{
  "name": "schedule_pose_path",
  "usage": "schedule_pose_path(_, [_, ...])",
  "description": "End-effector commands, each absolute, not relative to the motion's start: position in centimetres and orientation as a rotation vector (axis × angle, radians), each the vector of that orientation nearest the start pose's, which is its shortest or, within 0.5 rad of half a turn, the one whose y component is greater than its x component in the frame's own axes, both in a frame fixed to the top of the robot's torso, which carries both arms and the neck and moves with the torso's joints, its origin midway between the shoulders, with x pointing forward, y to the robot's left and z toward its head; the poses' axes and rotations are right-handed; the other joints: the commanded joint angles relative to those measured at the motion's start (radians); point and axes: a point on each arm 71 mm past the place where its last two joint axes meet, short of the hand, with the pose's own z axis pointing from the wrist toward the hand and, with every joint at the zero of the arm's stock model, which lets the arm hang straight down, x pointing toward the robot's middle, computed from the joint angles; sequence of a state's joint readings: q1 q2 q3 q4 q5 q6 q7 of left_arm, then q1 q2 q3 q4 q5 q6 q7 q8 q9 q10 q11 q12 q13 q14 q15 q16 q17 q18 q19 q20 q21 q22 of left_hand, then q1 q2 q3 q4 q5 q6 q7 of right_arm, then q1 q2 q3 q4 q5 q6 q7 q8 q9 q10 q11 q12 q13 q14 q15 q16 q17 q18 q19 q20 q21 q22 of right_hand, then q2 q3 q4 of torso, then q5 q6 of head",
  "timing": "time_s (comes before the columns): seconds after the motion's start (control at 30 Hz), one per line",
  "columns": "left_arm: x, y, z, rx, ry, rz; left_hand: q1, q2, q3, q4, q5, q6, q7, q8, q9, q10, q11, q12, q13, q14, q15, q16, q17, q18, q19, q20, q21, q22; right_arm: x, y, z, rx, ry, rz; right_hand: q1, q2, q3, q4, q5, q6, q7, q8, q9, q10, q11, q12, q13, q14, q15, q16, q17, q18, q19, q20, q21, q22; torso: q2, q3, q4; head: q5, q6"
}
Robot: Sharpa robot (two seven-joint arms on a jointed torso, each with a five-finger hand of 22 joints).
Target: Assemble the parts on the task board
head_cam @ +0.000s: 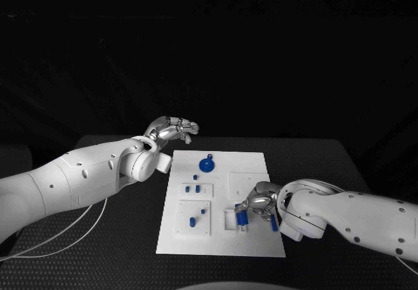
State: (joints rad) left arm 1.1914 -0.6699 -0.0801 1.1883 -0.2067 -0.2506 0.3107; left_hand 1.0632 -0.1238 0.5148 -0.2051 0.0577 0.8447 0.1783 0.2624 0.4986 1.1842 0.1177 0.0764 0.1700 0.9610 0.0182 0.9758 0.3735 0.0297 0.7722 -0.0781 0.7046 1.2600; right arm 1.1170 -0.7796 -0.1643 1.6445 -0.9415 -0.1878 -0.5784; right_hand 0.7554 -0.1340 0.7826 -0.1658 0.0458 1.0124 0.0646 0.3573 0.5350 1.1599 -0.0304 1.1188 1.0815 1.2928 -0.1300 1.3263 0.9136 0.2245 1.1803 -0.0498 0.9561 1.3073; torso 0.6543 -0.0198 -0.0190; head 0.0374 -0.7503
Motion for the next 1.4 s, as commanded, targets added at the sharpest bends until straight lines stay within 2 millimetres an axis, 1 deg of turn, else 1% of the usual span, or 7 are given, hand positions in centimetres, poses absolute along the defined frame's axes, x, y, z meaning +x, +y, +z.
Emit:
schedule_pose_path(0.03, [53.8, 21.2, -21.8, -0.955, 1.561, -1.345, -0.009, -0.002, 0.000, 0.008, 0.004, -0.007, 0.002, 0.005, -0.001, -0.002, 0.005, -0.004, -0.002, 0.003, 0.002, -0.006, 0.001, 0.016, 0.008, -0.001, -0.005, 0.001, 41.3, -15.6, -29.0, 0.466, 2.382, 0.531, -0.015, -0.005, 0.004, 0.004, 0.003, 0.020, 0.014, 0.001, 0.006, 0.007, -0.002, -0.004, 0.000, 0.003, -0.007, -0.007, 0.002, 0.037, 0.003, 0.003, 0.005, 0.015, 0.000, -0.0009, 0.0007, 0.000, 0.000])
schedule_pose_path(0.17, [53.7, 21.2, -21.8, -0.955, 1.562, -1.346, -0.010, -0.002, 0.000, 0.009, 0.004, -0.007, 0.002, 0.005, -0.001, -0.002, 0.005, -0.004, -0.002, 0.003, 0.002, -0.006, 0.001, 0.016, 0.008, -0.001, -0.005, 0.001, 41.7, -15.2, -29.4, 0.461, 2.398, 0.522, -0.020, -0.007, 0.003, 0.004, 0.003, 0.020, 0.014, 0.000, 0.006, 0.007, -0.002, -0.005, 0.000, 0.003, -0.007, -0.007, 0.002, 0.037, 0.002, 0.003, 0.005, 0.015, 0.000, -0.0020, 0.0016, 0.001, -0.002])
schedule_pose_path(0.47, [53.7, 21.1, -21.8, -0.955, 1.563, -1.347, -0.010, -0.001, 0.000, 0.009, 0.004, -0.007, 0.002, 0.005, -0.001, -0.002, 0.005, -0.003, -0.002, 0.002, 0.002, -0.006, 0.002, 0.016, 0.008, -0.001, -0.005, 0.002, 41.4, -14.5, -30.4, 0.443, 2.436, 0.508, -0.034, -0.009, 0.000, 0.007, 0.003, 0.020, 0.015, -0.003, 0.006, 0.005, -0.001, -0.007, 0.001, 0.003, -0.007, -0.009, 0.003, 0.037, 0.001, 0.003, 0.004, 0.014, 0.001, 0.0007, -0.0006, 0.010, -0.004])
schedule_pose_path(0.7, [53.7, 21.2, -21.8, -0.955, 1.563, -1.346, -0.011, -0.001, 0.000, 0.010, 0.004, -0.007, 0.002, 0.006, -0.002, -0.002, 0.005, -0.003, -0.002, 0.002, 0.002, -0.006, 0.002, 0.016, 0.008, -0.001, -0.006, 0.002, 41.3, -14.5, -30.8, 0.437, 2.444, 0.497, -0.038, -0.009, -0.002, 0.007, 0.003, 0.020, 0.015, -0.004, 0.007, 0.005, -0.001, -0.007, 0.001, 0.003, -0.007, -0.010, 0.003, 0.037, 0.001, 0.003, 0.004, 0.014, 0.001, 0.0014, -0.0018, 0.015, -0.006])
schedule_pose_path(0.97, [53.7, 21.2, -21.8, -0.955, 1.563, -1.347, -0.011, -0.001, 0.000, 0.010, 0.004, -0.007, 0.002, 0.006, -0.002, -0.003, 0.005, -0.003, -0.002, 0.002, 0.002, -0.007, 0.002, 0.016, 0.008, -0.001, -0.006, 0.002, 41.3, -14.4, -30.8, 0.430, 2.451, 0.497, -0.040, -0.010, -0.002, 0.007, 0.003, 0.019, 0.015, -0.004, 0.006, 0.004, -0.001, -0.007, 0.001, 0.003, -0.007, -0.010, 0.003, 0.037, 0.001, 0.003, 0.004, 0.014, 0.001, 0.0020, -0.0017, 0.018, -0.007])
schedule_pose_path(1.2, [53.7, 21.1, -21.8, -0.955, 1.564, -1.348, -0.012, -0.001, -0.001, 0.011, 0.004, -0.008, 0.002, 0.006, -0.002, -0.003, 0.005, -0.003, -0.002, 0.002, 0.002, -0.007, 0.003, 0.016, 0.008, -0.001, -0.006, 0.003, 41.2, -14.3, -31.1, 0.436, 2.450, 0.495, -0.044, -0.012, -0.003, 0.007, 0.003, 0.018, 0.015, -0.006, 0.007, 0.003, -0.001, -0.008, 0.002, 0.002, -0.006, -0.012, 0.003, 0.037, 0.000, 0.003, 0.003, 0.013, 0.001, 0.0012, -0.0018, 0.018, -0.007])
schedule_pose_path(1.4, [53.7, 21.2, -21.8, -0.956, 1.564, -1.346, -0.012, -0.001, -0.001, 0.011, 0.004, -0.008, 0.002, 0.006, -0.002, -0.003, 0.005, -0.003, -0.002, 0.002, 0.002, -0.007, 0.003, 0.016, 0.008, -0.001, -0.007, 0.003, 41.1, -14.1, -31.3, 0.426, 2.460, 0.498, -0.052, -0.025, -0.006, 0.007, 0.003, 0.016, 0.016, -0.008, 0.007, 0.001, 0.000, -0.010, 0.002, 0.002, -0.006, -0.015, 0.004, 0.037, -0.002, 0.003, 0.002, 0.012, 0.001, 0.0011, -0.0015, 0.020, -0.010])
